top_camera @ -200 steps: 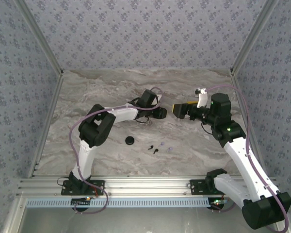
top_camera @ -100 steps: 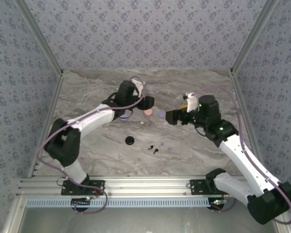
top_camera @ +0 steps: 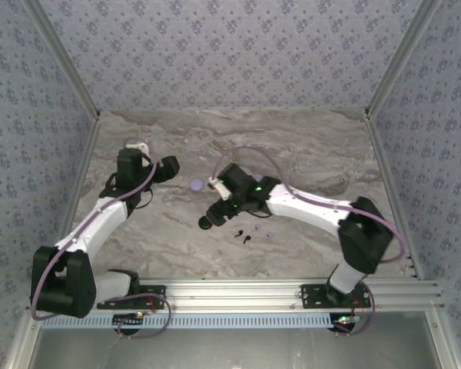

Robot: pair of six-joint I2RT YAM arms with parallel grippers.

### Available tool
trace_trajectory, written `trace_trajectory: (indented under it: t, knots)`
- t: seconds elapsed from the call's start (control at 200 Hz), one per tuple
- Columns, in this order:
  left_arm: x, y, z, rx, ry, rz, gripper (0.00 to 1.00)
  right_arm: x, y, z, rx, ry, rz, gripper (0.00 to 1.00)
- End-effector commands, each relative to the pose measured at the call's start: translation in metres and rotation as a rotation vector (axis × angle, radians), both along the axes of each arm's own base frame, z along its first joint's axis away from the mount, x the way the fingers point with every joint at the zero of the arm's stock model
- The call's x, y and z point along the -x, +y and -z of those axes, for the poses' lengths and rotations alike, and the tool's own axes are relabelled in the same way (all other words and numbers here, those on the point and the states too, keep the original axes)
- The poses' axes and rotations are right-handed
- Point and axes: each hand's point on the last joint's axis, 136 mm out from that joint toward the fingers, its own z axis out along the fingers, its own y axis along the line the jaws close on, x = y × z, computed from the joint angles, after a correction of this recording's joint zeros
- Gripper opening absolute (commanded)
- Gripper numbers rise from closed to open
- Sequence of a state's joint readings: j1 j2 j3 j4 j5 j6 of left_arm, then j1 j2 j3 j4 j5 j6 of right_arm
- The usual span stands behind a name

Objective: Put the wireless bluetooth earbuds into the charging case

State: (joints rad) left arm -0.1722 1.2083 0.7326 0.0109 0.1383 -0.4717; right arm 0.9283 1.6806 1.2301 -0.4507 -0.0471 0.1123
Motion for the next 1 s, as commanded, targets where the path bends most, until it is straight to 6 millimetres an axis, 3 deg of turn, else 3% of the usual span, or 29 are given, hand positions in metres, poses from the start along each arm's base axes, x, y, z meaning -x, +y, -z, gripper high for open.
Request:
trace_trajectory:
  t: [0.0,0.255,0.48,0.635,0.815,0.999]
  knots:
    - [0.011,0.022,-0.007,0.054,-0.005,-0.076,0.89,0.002,0.015,0.017,0.134,-0.025,-0.064,0.91]
    - [0.024,0.047,-0.011,0.042,-0.016,-0.144,0.92,0.009,0.054,0.058,0.239,-0.01,-0.158,0.89]
    - [0.028,0.054,-0.012,0.027,-0.014,-0.162,0.92,0.006,0.045,0.087,0.371,0.002,-0.145,0.85]
    - [0.028,0.055,-0.014,0.026,-0.02,-0.166,0.93,0.007,0.043,0.095,0.382,0.019,-0.139,0.79]
    - [0.028,0.055,-0.016,0.026,-0.023,-0.166,0.94,0.012,0.042,0.101,0.38,0.055,-0.149,0.62]
    - [0.027,0.055,-0.019,0.02,-0.028,-0.16,0.94,0.007,0.041,0.085,0.337,0.038,-0.134,0.49]
